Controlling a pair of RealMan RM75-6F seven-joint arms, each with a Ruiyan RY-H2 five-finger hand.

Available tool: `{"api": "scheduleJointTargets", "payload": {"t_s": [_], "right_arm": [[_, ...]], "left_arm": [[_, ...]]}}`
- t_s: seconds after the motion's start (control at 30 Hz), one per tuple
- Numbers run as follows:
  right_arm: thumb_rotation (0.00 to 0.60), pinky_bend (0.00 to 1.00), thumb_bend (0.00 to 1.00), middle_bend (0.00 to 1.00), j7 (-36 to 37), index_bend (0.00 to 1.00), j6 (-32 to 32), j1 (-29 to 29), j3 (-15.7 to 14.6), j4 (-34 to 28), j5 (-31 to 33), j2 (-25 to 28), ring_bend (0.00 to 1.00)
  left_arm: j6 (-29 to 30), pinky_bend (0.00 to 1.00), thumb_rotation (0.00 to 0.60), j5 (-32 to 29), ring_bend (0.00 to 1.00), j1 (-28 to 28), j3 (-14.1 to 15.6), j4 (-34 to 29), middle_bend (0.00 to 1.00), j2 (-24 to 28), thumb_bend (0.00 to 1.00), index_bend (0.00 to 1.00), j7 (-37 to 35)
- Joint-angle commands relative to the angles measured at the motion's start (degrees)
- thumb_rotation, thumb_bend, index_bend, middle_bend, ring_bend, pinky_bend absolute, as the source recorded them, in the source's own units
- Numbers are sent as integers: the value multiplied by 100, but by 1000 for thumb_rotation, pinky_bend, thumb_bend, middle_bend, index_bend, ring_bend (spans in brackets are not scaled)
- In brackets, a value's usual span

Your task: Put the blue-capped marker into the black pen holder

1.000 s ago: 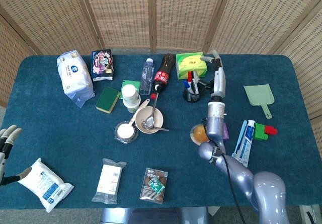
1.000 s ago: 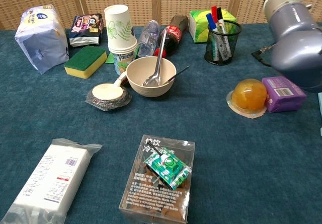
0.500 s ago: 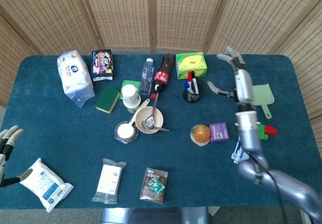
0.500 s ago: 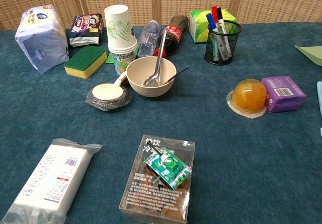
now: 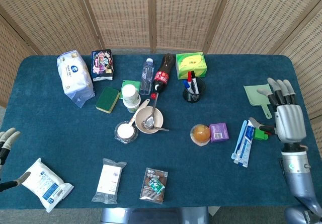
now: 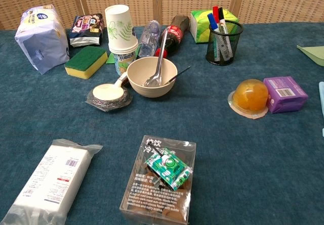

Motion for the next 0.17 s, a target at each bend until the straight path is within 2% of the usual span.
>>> {"api": "scheduleJointTargets", "payload": {"t_s": [0.03, 0.17], "right_arm": [[600, 0, 150, 0, -931, 231, 390, -394, -281, -119, -9, 123, 0], [600, 0, 143, 0, -1325, 220, 586, -666, -406, -348, 144, 108, 0]], "left_arm": [[9, 0, 600, 3, 0, 6, 0, 9, 0, 3, 179, 0, -7], [14, 0, 600, 24, 0, 10, 2, 10, 0, -7, 180, 0, 25]]}}
